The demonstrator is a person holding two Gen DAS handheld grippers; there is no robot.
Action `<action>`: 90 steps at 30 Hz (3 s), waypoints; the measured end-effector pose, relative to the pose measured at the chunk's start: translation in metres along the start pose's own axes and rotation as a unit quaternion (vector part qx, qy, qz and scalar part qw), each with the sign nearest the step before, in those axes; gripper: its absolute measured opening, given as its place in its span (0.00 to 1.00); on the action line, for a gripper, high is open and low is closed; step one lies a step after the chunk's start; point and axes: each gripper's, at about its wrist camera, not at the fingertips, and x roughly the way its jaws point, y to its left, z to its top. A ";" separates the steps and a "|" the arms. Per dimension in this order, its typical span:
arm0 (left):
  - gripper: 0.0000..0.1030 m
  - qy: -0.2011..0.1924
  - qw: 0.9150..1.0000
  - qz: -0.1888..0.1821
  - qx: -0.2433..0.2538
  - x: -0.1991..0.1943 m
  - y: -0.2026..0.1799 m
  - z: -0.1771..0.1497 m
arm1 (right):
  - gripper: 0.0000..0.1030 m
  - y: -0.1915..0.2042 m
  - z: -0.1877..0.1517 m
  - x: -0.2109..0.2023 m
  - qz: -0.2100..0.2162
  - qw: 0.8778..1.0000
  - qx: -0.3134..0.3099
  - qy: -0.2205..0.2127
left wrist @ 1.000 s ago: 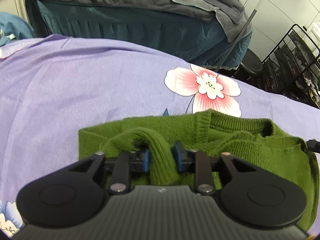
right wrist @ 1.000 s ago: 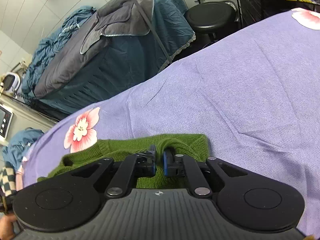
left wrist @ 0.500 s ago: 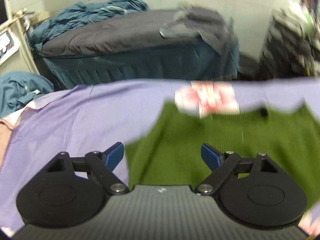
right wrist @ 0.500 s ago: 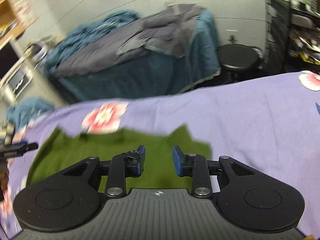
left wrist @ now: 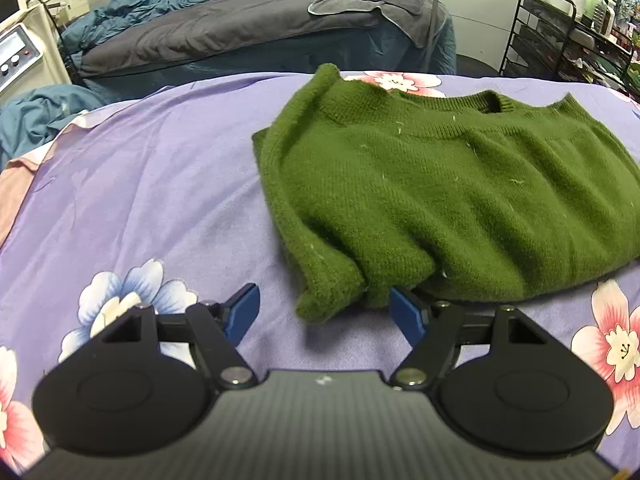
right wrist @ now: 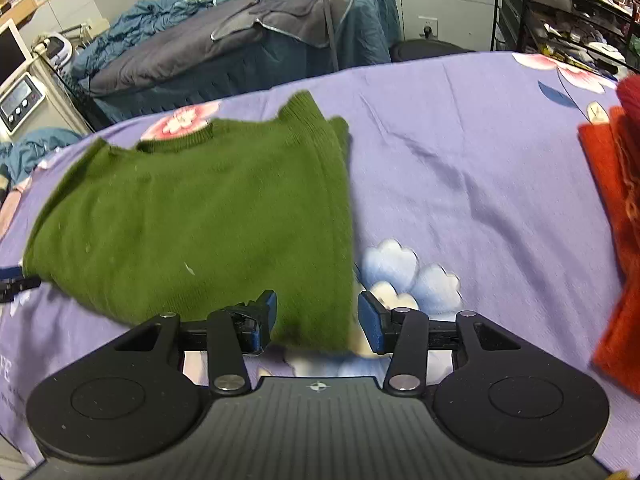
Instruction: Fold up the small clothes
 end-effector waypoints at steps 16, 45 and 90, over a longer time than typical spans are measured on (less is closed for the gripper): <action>0.11 0.014 0.997 -0.074 0.015 0.020 0.004 0.015 | 0.13 0.009 0.004 0.029 0.013 0.999 -0.004 0.041; 0.26 0.091 0.996 0.001 0.025 0.034 0.044 0.007 | 0.14 -0.006 0.000 0.035 -0.041 0.996 -0.020 0.082; 0.97 -0.073 0.917 -0.041 0.389 -0.028 -0.299 0.017 | 0.96 -0.025 0.038 -0.033 0.062 0.998 -0.015 0.007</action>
